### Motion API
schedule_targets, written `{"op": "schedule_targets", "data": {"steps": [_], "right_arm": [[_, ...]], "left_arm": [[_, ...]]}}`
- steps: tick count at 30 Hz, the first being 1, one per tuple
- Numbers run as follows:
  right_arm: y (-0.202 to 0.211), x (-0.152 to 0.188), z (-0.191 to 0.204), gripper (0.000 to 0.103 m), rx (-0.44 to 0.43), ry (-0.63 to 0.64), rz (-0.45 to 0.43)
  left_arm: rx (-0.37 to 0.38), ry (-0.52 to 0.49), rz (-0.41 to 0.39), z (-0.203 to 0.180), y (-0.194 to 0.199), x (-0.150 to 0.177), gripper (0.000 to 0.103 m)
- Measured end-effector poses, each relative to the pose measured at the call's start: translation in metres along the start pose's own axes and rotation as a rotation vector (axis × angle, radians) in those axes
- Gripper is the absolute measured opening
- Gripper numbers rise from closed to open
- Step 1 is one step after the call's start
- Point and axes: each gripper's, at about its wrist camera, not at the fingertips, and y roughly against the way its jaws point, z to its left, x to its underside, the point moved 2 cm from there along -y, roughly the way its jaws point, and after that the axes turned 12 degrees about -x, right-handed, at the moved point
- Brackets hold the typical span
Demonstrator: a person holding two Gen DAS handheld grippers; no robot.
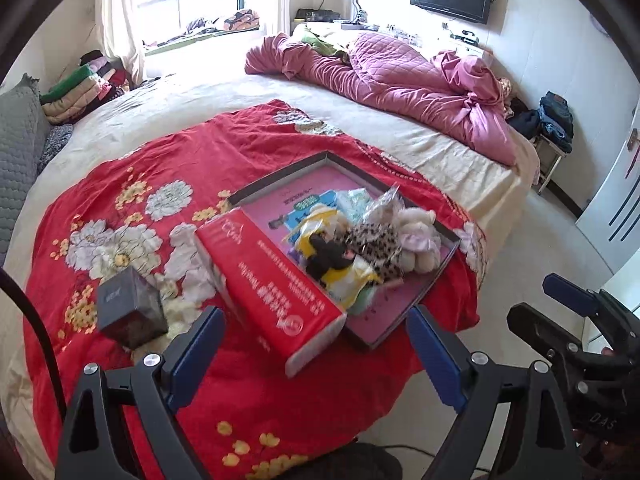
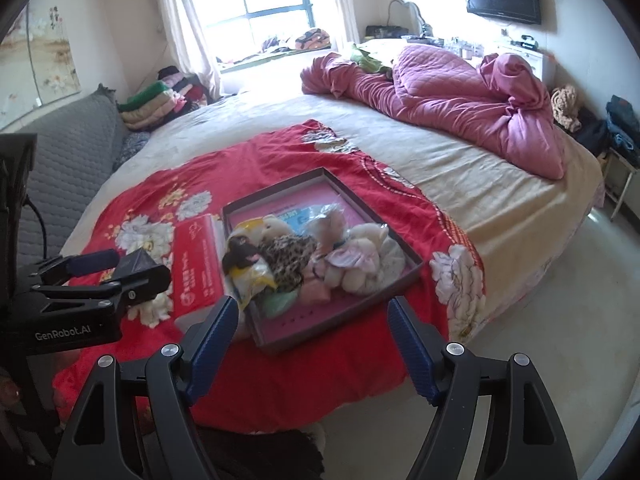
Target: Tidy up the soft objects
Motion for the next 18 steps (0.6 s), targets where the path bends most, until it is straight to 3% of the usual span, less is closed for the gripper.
{"op": "schedule_targets", "data": {"steps": [9, 18], "right_arm": [[0.01, 0.023, 0.025, 0.078, 0.077, 0.055, 0.004], [0.014, 0.03, 0.036, 0.078, 0.061, 0.047, -0.004]], "left_arm": [[-0.027, 0.02, 0.006, 0.011, 0.02, 0.034, 0.092], [-0.06, 0.027, 0.021, 0.015, 0.026, 0.054, 0.092]]}}
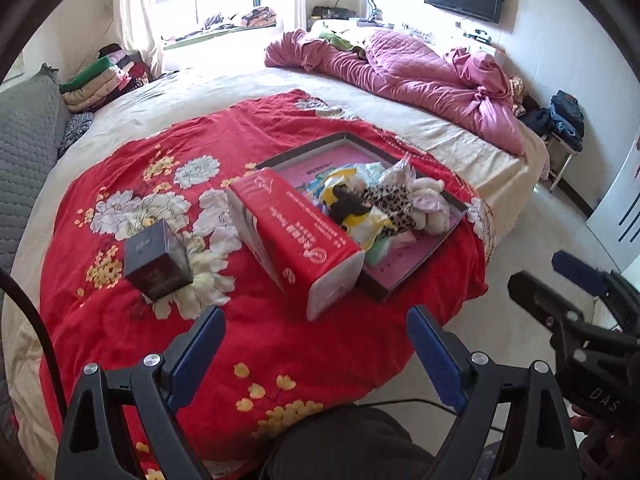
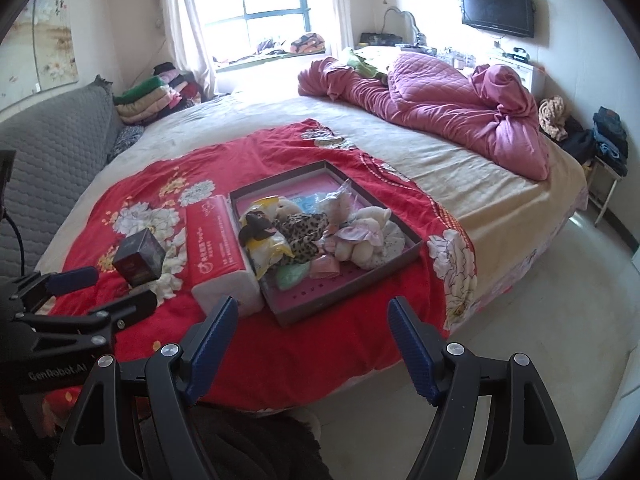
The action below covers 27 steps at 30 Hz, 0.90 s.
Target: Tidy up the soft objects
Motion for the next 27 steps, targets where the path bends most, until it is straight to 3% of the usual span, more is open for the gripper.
{"op": "schedule_targets", "data": {"steps": [27], "right_arm": [[-0.0021, 0.0055, 0.0057, 0.078, -0.006, -0.002, 0.008]], "left_arm": [[-0.035, 0.027, 0.043, 0.0026, -0.0068, 0.0055, 0.092]]}}
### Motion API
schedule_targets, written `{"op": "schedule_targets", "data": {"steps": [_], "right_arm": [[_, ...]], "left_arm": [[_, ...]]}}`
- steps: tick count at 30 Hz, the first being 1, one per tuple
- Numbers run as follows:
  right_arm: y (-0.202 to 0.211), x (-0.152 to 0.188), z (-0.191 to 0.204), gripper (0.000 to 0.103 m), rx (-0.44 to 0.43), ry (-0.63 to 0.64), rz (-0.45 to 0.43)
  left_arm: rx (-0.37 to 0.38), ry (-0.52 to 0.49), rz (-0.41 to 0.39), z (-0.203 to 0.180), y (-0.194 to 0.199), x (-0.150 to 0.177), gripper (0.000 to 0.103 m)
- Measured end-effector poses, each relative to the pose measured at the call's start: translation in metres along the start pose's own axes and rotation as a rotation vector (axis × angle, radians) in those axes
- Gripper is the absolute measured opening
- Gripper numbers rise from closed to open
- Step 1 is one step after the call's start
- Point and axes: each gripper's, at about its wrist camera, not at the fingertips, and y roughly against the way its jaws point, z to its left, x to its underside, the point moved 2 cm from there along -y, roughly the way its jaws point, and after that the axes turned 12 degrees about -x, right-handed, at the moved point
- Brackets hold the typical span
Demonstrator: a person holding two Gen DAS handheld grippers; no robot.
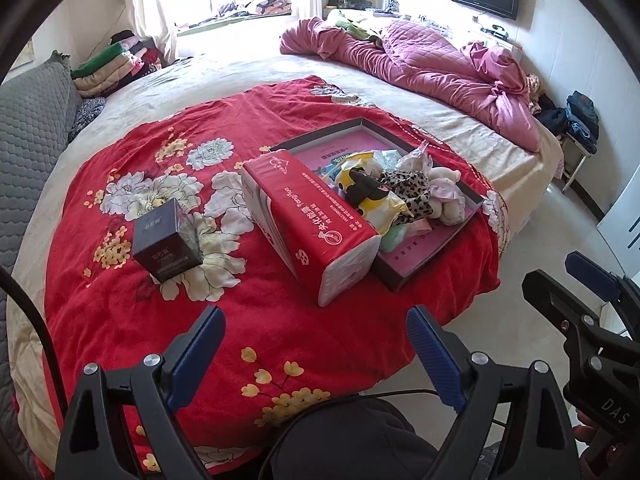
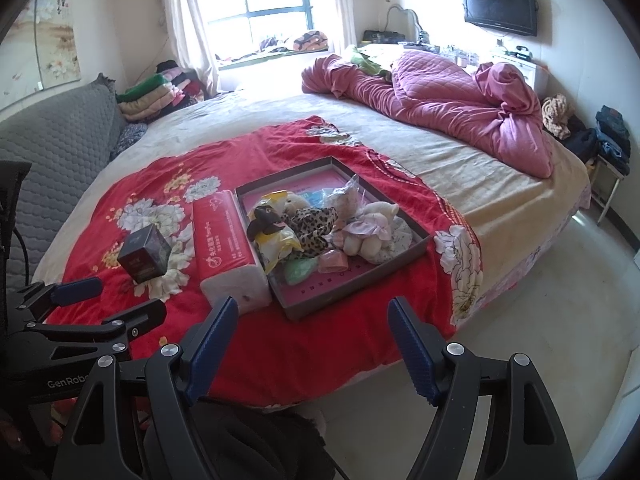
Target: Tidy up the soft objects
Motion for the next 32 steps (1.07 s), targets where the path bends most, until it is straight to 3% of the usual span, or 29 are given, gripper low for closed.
{"op": "schedule_targets", "data": {"steps": [32], "right_arm": [[-0.0018, -0.001, 0.0003, 0.078, 0.006, 0.004, -0.001]], "left_arm": [[-0.046, -0.009, 0.0, 0.0019, -0.0048, -0.0032, 0.092]]}}
